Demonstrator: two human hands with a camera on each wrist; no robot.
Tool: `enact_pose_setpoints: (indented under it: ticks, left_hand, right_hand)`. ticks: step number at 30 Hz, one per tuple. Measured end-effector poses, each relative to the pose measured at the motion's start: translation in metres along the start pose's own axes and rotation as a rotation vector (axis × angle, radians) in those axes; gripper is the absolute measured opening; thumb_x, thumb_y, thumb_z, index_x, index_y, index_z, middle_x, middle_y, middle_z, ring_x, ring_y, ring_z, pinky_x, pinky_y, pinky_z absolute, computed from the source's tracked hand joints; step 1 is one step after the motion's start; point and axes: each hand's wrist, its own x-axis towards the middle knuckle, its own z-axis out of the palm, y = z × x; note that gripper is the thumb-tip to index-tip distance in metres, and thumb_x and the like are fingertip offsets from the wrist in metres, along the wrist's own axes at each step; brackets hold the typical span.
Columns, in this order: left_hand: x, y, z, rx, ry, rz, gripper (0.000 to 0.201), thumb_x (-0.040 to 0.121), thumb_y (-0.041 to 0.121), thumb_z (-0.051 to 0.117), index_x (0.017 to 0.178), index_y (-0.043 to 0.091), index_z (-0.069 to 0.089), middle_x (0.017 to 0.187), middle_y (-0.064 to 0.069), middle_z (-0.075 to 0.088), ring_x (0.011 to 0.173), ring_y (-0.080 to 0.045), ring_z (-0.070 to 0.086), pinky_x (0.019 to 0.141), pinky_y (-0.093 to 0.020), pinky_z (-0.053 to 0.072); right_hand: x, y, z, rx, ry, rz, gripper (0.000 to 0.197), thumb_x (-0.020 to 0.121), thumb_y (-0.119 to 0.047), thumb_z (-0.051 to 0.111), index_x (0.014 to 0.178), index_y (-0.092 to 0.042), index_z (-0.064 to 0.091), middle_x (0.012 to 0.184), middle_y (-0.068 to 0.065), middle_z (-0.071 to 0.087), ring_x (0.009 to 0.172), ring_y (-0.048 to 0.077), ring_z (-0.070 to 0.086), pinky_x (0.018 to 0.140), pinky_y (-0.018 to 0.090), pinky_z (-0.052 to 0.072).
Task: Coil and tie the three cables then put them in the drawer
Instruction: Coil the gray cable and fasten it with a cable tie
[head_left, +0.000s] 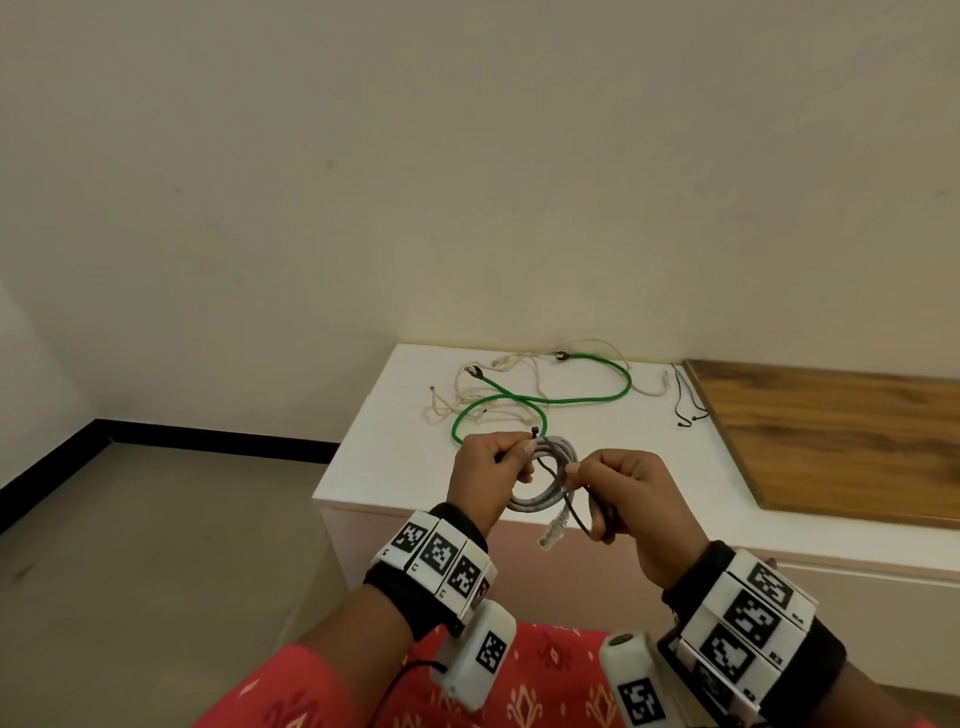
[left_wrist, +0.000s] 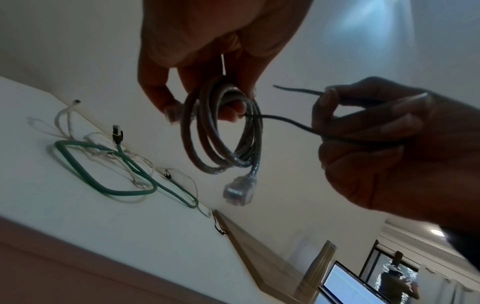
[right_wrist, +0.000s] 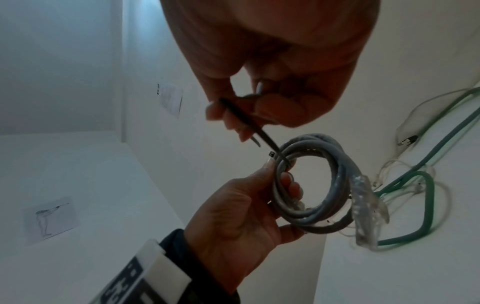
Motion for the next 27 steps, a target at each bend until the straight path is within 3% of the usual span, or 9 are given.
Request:
enact_pose_setpoints:
  ticks: [7, 27]
  left_hand:
    - [-0.0015, 0.0045, 0.0009, 0.001, -0.011, 0.037, 0.019, 0.089, 0.003, 0.05, 0.088, -0.004, 0.069, 0.055, -0.001, 0.052, 0.047, 0.001, 0.049, 0.052, -0.012, 0.04]
    - [-0.0083, 0.0085, 0.0003, 0.035, -0.02, 0.067, 0.02, 0.089, 0.004, 0.051, 0.085, 0.002, 0.071, 0.054, 0.001, 0.051, 0.048, 0.0, 0.049, 0.054, -0.011, 0.04]
  right_hand:
    - [-0.0004, -0.0006, 0.0028, 0.023, 0.036, 0.02, 0.024, 0.089, -0.006, 0.051, 0.067, 0.003, 0.056, 0.029, 0.0, 0.041, 0.027, 0.011, 0.034, 0.038, 0.019, 0.029]
    - [-0.0013, -0.002, 0.0056, 0.021, 0.017, 0.029, 0.027, 0.09, -0.009, 0.049, 0.065, -0.001, 0.054, 0.029, -0.002, 0.04, 0.028, 0.01, 0.035, 0.036, 0.019, 0.032]
